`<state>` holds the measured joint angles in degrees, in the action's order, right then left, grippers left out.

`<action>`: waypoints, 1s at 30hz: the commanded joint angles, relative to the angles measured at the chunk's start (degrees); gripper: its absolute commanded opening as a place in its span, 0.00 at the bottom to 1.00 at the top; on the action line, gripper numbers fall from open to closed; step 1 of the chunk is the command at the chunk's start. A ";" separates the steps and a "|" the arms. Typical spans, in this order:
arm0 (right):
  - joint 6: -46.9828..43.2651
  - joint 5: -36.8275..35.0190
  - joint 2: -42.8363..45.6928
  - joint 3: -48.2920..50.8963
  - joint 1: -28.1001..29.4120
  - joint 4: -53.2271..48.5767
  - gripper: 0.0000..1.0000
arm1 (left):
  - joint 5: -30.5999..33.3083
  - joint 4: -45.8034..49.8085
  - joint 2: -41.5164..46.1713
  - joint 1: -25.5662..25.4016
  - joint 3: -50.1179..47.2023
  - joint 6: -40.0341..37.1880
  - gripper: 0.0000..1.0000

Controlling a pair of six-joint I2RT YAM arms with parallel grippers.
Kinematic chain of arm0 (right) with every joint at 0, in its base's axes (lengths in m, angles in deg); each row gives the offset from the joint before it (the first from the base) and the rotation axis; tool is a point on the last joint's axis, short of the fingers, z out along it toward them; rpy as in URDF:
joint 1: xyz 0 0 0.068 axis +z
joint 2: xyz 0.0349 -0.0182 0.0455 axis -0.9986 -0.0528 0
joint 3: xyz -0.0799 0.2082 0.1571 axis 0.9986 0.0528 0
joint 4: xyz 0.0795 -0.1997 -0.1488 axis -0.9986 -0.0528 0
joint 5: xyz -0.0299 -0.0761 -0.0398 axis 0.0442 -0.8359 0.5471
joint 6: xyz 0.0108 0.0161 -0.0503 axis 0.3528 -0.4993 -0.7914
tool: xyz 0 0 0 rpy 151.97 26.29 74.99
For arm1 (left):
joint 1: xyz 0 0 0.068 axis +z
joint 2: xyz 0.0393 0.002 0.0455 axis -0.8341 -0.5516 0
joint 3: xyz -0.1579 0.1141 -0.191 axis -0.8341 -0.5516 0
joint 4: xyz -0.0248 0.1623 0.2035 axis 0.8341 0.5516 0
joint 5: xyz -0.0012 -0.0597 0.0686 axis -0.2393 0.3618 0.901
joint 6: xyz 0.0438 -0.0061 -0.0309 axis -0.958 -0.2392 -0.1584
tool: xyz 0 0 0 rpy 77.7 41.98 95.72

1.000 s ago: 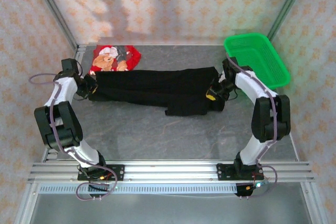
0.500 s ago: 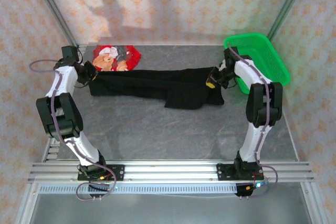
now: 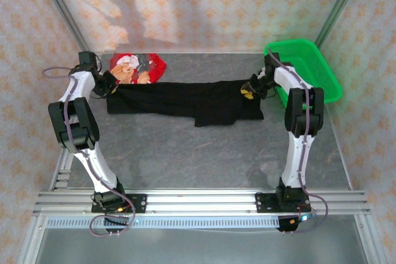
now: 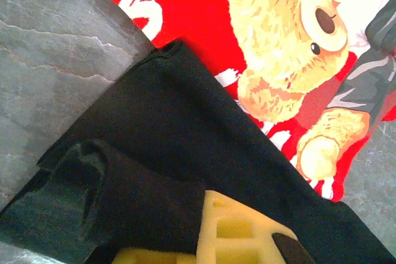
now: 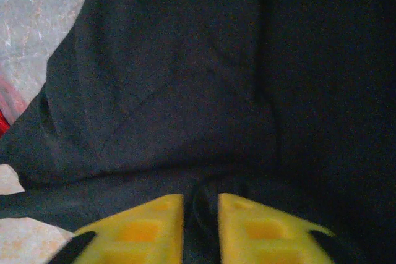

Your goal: Fold and stack the t-shirts

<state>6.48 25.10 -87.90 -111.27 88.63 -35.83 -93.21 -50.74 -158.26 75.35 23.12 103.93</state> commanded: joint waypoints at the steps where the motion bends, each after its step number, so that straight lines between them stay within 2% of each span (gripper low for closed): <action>1: 4.28 2.43 -0.77 -1.61 -0.51 8.41 0.35 | 1.76 1.61 -1.38 -0.02 2.39 -1.49 0.00; 3: 6.98 3.43 0.90 0.12 -0.48 12.01 0.43 | 1.60 1.78 -1.64 -0.11 2.68 -2.83 0.00; 8: 8.15 1.64 13.55 10.89 -0.48 13.82 0.50 | 1.77 1.87 -1.72 -0.11 2.58 -3.71 0.00; 11: 10.60 1.58 22.30 20.04 -0.01 13.60 0.51 | 1.19 1.30 -1.85 -0.10 2.10 -3.41 0.00; 15: 9.51 -1.08 29.80 30.21 2.17 12.86 0.48 | 0.63 0.18 -1.64 -0.15 1.38 -2.67 0.00; 19: 10.08 -0.63 29.66 37.20 5.04 19.74 0.41 | 0.20 0.52 -1.65 -0.33 1.47 -3.16 0.00; 24: 10.09 -2.56 24.23 36.72 7.84 25.65 0.37 | -0.74 -0.06 -0.53 -0.66 0.00 -3.85 0.00; 30: 8.52 -5.42 19.36 34.32 8.78 23.21 0.34 | -1.03 -0.40 1.48 -0.70 -2.32 -4.22 0.00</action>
<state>15.90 22.58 -68.04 -75.16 97.13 -13.77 -93.71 -50.61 -159.86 75.07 22.09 101.35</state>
